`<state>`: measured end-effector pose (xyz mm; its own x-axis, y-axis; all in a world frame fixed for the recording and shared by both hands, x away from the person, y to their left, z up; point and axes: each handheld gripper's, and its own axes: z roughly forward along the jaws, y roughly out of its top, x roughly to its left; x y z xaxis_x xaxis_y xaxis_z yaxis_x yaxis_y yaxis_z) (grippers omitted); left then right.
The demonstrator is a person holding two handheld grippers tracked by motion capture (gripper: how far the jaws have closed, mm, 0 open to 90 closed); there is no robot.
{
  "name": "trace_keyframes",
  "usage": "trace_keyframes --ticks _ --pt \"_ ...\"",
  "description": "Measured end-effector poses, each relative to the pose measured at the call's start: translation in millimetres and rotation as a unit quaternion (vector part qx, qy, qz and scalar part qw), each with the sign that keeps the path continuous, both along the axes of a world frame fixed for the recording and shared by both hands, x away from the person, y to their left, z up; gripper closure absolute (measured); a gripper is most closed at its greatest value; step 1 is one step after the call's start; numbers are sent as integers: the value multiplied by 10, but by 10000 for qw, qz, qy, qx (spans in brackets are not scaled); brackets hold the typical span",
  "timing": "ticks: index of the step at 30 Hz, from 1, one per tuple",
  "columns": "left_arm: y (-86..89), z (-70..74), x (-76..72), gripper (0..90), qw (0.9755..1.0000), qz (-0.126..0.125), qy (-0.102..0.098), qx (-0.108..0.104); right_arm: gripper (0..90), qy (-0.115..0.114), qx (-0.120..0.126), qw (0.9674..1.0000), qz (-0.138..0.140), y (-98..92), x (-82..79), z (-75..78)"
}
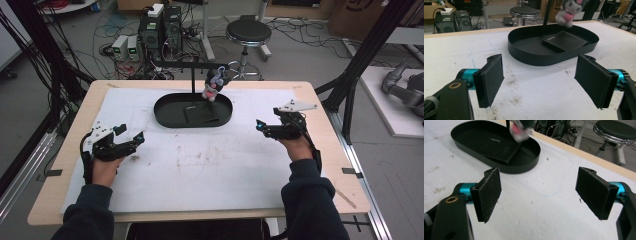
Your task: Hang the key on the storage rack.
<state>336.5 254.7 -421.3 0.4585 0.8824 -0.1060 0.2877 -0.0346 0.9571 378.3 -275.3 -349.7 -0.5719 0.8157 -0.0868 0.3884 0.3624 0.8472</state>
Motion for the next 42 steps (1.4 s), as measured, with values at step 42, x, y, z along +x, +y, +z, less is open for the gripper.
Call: trace_keyframes --ticks 42 --pt "-57 22 -46 226 9999 -81 -116 22 211 -63 -251 9991 -335 -302 -371 -550"
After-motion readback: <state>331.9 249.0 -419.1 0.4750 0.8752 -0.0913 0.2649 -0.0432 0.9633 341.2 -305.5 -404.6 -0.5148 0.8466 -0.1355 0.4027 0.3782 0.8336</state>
